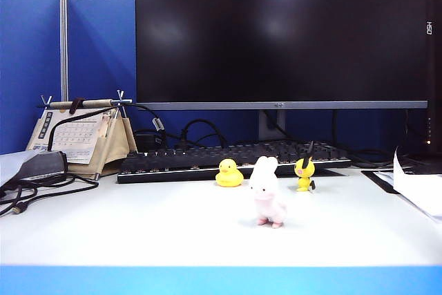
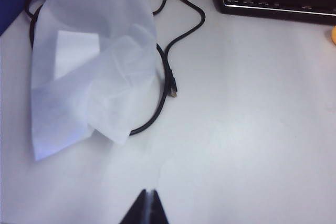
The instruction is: Pick up the doll with a different color than the other dolls and place it near you.
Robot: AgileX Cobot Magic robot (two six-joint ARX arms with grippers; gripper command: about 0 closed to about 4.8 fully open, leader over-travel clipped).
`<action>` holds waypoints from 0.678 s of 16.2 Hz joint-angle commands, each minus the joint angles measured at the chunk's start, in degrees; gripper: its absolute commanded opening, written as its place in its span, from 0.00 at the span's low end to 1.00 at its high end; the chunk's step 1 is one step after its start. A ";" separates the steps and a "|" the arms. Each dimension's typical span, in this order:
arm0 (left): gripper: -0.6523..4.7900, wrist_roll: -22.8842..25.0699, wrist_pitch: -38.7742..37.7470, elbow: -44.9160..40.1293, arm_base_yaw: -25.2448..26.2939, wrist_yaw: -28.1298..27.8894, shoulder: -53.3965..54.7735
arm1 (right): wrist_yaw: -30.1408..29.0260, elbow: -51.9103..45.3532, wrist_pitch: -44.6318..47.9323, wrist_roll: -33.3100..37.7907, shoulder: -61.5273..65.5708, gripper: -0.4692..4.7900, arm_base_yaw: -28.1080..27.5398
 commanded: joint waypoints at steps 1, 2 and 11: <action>0.11 0.26 -0.11 0.00 -0.07 3.65 0.09 | 0.04 -0.35 -0.46 -0.13 -0.07 0.37 0.09; 0.11 0.26 -0.11 0.00 -0.07 4.22 0.09 | 0.04 -0.35 -0.46 -0.13 -0.07 0.37 0.09; 0.11 0.26 -0.09 0.00 -0.04 4.74 0.09 | 0.04 -0.35 -0.46 -0.13 -0.09 0.37 0.09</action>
